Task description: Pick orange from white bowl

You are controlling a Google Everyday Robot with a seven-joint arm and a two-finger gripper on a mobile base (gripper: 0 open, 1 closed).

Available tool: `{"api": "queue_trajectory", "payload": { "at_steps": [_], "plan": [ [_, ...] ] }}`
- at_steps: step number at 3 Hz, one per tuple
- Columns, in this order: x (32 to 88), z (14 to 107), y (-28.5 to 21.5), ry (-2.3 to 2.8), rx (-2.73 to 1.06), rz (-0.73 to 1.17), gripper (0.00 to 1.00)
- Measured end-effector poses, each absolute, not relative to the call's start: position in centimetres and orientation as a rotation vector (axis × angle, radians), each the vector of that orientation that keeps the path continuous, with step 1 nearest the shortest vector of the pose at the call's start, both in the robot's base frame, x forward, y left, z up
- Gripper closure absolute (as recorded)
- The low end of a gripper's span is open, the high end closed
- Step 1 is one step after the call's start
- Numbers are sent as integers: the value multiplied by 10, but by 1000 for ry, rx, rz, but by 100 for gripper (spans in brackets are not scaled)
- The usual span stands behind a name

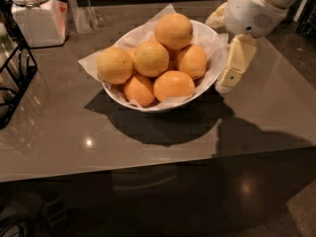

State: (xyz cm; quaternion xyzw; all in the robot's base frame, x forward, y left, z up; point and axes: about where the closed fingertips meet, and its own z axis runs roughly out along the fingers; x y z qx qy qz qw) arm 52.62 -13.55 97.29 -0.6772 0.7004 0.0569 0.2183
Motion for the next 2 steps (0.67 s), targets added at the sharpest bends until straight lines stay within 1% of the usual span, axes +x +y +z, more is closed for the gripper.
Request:
{"api": "queue_trajectory", "payload": {
  "at_steps": [2],
  "plan": [
    [528, 974, -135, 1935, -1868, 150, 0]
  ]
}}
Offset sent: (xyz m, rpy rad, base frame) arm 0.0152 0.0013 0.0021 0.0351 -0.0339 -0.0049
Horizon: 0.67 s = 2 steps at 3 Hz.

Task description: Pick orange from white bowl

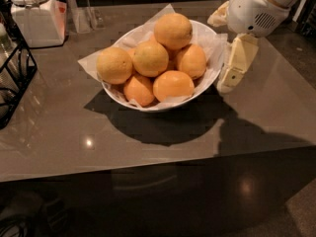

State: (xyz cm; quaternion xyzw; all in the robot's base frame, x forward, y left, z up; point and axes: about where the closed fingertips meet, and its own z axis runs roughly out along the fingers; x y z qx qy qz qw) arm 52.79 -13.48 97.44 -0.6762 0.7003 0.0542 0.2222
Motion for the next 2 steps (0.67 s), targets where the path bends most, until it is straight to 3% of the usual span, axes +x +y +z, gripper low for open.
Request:
{"api": "queue_trajectory", "payload": {
  "at_steps": [2],
  "plan": [
    [584, 984, -98, 1798, -1957, 169, 0]
  ]
}}
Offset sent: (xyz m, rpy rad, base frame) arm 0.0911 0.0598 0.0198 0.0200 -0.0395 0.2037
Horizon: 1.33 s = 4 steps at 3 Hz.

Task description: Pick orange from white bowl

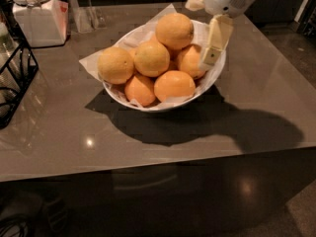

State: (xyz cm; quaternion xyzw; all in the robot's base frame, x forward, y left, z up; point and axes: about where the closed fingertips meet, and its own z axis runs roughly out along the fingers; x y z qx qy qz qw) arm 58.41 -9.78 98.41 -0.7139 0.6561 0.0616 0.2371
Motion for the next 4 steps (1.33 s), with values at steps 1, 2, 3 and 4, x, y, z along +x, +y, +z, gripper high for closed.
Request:
{"api": "queue_trajectory", "payload": {
  "at_steps": [1, 2, 3, 4],
  "plan": [
    [603, 980, -83, 1758, -1955, 210, 0],
    [614, 966, -69, 1746, -1965, 270, 0],
    [624, 959, -52, 1711, -1972, 331, 0],
    [628, 958, -48, 1704, -1965, 333, 16]
  ]
}}
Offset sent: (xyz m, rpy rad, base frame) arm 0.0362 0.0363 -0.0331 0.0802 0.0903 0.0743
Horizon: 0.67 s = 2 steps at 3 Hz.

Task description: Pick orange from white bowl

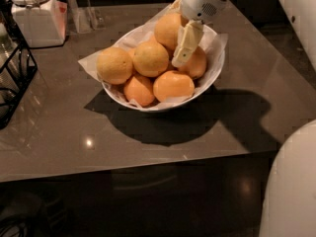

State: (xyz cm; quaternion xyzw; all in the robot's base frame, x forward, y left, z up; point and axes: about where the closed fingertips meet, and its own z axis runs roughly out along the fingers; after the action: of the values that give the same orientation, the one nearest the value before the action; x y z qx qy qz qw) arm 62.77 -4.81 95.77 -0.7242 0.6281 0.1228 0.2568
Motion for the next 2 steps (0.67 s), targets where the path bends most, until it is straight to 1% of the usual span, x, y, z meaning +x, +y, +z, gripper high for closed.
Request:
{"api": "queue_trajectory", "payload": {
  "at_steps": [2],
  "plan": [
    [629, 957, -47, 1702, -1963, 333, 63]
  ]
}}
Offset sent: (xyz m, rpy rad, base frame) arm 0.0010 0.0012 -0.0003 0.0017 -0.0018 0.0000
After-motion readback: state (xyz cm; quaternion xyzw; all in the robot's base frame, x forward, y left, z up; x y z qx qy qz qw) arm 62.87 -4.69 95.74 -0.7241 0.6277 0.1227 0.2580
